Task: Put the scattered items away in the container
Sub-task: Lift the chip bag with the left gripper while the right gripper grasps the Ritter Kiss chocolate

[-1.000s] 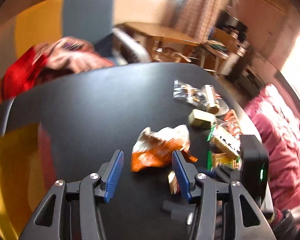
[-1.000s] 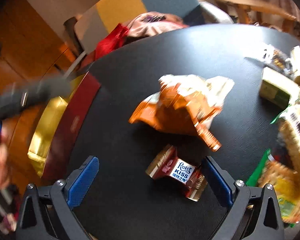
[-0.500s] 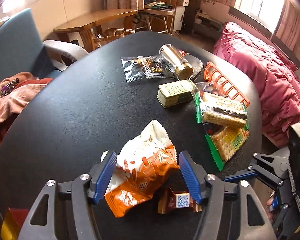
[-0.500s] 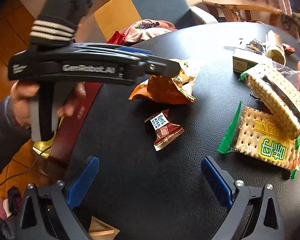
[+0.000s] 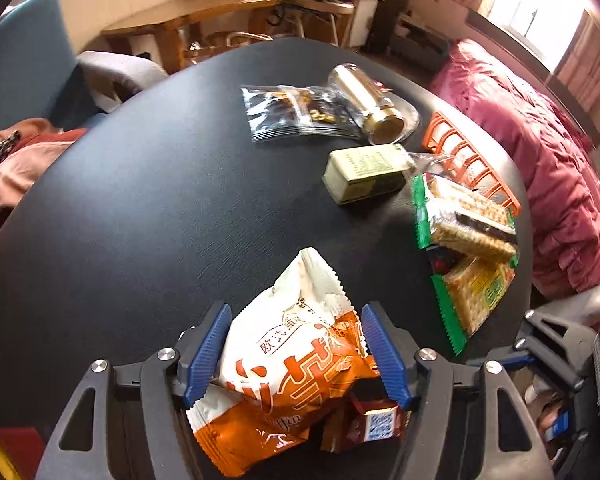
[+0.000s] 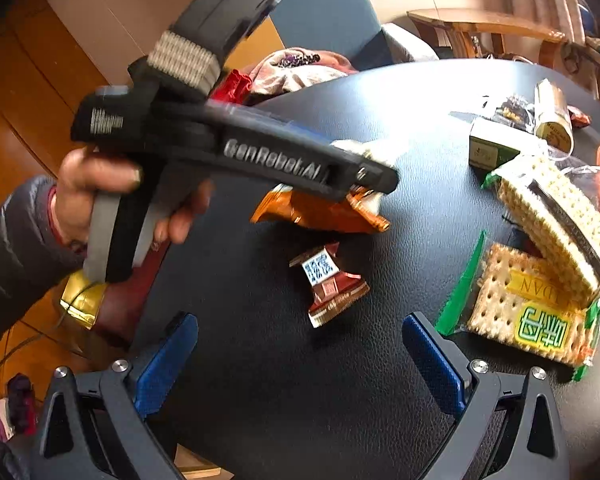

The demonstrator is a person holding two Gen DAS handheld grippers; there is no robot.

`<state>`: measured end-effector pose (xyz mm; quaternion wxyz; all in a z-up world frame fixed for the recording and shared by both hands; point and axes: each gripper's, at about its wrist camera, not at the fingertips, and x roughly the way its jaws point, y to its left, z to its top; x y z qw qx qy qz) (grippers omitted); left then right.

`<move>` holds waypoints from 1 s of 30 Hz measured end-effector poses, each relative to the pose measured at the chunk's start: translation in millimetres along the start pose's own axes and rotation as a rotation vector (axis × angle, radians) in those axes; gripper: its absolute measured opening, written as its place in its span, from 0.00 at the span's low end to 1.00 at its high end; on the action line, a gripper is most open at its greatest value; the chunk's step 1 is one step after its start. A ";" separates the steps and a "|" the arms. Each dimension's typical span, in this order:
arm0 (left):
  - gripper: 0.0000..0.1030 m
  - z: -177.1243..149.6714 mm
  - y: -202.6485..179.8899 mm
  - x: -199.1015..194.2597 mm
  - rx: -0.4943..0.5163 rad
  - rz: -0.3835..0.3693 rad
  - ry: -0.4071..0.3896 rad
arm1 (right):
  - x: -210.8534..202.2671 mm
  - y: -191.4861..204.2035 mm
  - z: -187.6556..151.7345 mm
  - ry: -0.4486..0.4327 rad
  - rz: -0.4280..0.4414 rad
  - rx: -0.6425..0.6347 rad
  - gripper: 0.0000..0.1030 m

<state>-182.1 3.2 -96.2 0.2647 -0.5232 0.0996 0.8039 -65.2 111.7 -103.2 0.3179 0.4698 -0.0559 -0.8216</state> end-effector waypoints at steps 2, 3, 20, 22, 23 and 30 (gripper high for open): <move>0.67 -8.8 8.0 -2.2 -0.061 -0.013 -0.007 | -0.6 1.8 1.3 -0.011 -0.007 -0.008 1.00; 0.67 -13.1 12.0 -3.3 -0.092 -0.019 -0.010 | 0.3 2.8 0.4 -0.010 -0.011 -0.006 1.00; 0.57 -85.7 27.5 -49.9 -0.334 0.066 -0.134 | 15.1 7.3 21.2 0.052 -0.154 -0.183 0.83; 0.56 -91.2 27.2 -53.4 -0.343 0.085 -0.148 | 25.0 9.2 27.6 0.069 -0.159 -0.215 0.69; 0.56 -94.1 27.9 -54.8 -0.351 0.084 -0.153 | 28.5 10.0 29.5 0.079 -0.163 -0.228 0.69; 0.56 -102.4 26.0 -56.2 -0.349 0.080 -0.172 | 46.2 12.9 37.1 0.131 -0.195 -0.318 0.36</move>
